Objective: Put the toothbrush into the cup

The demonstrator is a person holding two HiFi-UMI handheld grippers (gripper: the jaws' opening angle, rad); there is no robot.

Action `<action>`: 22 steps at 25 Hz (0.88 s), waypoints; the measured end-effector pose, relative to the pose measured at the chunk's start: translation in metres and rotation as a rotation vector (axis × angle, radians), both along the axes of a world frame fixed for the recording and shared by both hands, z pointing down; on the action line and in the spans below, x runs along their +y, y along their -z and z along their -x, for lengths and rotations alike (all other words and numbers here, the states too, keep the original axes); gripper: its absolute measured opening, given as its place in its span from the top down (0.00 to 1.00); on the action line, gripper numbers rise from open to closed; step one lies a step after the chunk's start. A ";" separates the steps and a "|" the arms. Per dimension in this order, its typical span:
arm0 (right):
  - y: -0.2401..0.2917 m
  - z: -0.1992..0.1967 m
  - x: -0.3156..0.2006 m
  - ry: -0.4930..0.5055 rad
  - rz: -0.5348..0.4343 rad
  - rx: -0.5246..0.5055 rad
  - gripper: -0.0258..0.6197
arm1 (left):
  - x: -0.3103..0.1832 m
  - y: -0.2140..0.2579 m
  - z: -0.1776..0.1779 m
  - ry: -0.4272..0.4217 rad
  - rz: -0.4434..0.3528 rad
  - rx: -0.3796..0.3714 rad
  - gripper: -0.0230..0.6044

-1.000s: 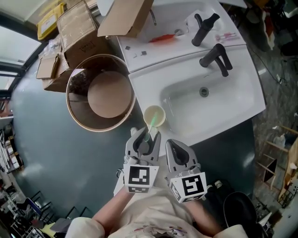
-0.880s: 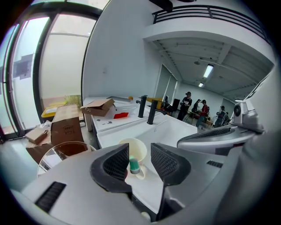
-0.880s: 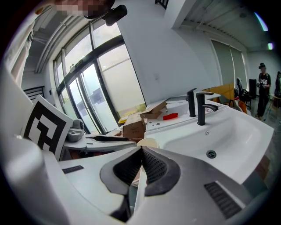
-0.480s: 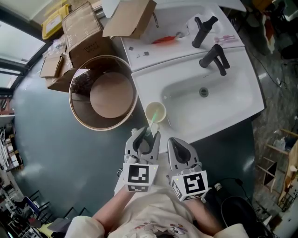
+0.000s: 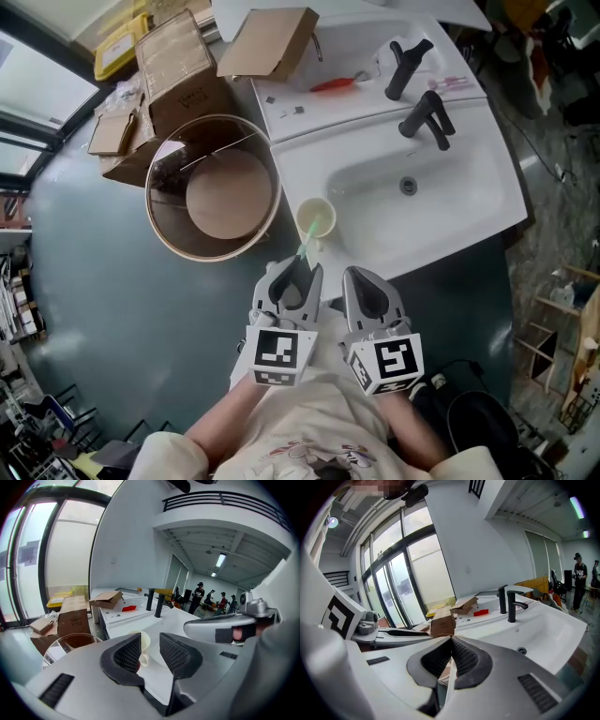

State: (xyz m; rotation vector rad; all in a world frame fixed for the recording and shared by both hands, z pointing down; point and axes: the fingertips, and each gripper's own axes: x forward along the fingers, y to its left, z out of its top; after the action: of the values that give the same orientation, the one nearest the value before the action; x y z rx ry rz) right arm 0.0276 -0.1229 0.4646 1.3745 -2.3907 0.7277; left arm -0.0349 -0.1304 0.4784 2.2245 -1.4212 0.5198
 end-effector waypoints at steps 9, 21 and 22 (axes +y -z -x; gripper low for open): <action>0.030 -0.005 0.011 -0.013 -0.101 -0.002 0.93 | 0.018 0.034 0.008 0.020 -0.061 0.012 0.92; 0.075 -0.004 0.039 -0.015 -0.173 -0.002 0.93 | 0.052 0.093 -0.005 0.011 -0.119 0.026 0.94; 0.078 -0.003 0.042 -0.013 -0.179 -0.002 0.93 | 0.055 0.097 -0.005 0.013 -0.125 0.028 0.94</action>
State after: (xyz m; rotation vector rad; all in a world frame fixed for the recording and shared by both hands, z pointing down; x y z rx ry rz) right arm 0.0308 -0.0812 0.3869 1.4586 -2.5020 0.5294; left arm -0.0298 -0.0759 0.3817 2.3081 -1.4894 0.4035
